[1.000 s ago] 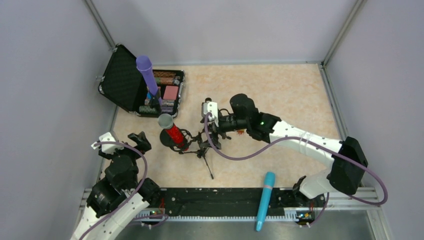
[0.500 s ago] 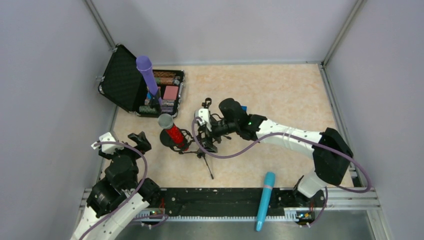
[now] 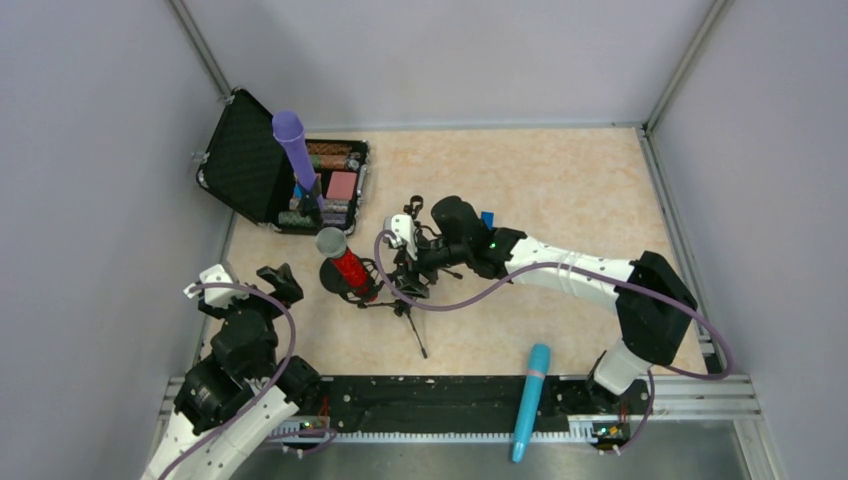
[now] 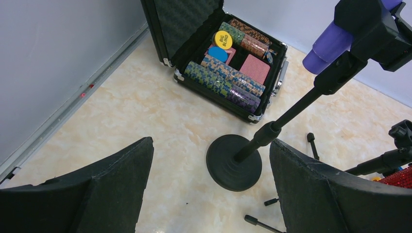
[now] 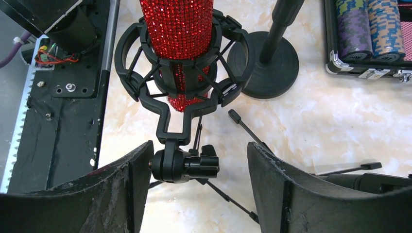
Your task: Attach the microphones to the stand
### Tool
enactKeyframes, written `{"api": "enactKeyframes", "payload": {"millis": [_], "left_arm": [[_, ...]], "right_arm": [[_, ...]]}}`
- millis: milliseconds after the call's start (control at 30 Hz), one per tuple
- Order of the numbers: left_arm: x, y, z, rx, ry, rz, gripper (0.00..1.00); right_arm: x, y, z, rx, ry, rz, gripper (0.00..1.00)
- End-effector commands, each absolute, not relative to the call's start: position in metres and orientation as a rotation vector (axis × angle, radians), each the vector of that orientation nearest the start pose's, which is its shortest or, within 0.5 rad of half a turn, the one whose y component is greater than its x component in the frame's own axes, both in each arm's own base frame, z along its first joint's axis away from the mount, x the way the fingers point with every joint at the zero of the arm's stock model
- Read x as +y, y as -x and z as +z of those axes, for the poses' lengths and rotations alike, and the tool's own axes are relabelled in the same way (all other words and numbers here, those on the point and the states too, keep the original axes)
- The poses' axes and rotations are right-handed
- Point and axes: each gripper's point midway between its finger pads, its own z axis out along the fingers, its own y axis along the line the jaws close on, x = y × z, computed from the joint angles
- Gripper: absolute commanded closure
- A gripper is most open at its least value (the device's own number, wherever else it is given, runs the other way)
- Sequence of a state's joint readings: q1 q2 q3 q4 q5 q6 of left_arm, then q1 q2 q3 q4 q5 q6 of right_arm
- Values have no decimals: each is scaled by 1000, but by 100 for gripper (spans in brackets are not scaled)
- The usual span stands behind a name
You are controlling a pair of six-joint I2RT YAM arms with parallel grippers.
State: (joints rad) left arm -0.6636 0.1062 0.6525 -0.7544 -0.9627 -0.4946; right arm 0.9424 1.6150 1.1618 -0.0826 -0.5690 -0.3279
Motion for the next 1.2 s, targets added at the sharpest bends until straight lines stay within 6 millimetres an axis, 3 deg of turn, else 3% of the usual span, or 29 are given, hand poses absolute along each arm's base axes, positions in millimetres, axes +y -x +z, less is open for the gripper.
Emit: {"api": "enactKeyframes", "payload": {"millis": [0, 200, 300, 433, 633, 1167], "left_arm": [[35, -173, 254, 1557, 552, -36, 7], [35, -173, 254, 1557, 550, -34, 7], [35, -173, 254, 1557, 549, -35, 7], [35, -174, 254, 1557, 549, -35, 7], [35, -174, 253, 1557, 549, -34, 7], [34, -175, 252, 1557, 549, -33, 8]], "right_arm": [[436, -204, 199, 1442, 1510, 987, 34], [437, -201, 201, 1441, 1508, 1008, 50], [439, -198, 204, 1437, 1504, 1033, 66], [440, -196, 212, 1427, 1489, 1060, 98], [438, -193, 228, 1407, 1458, 1076, 100], [425, -195, 302, 1300, 1282, 1054, 100]]}}
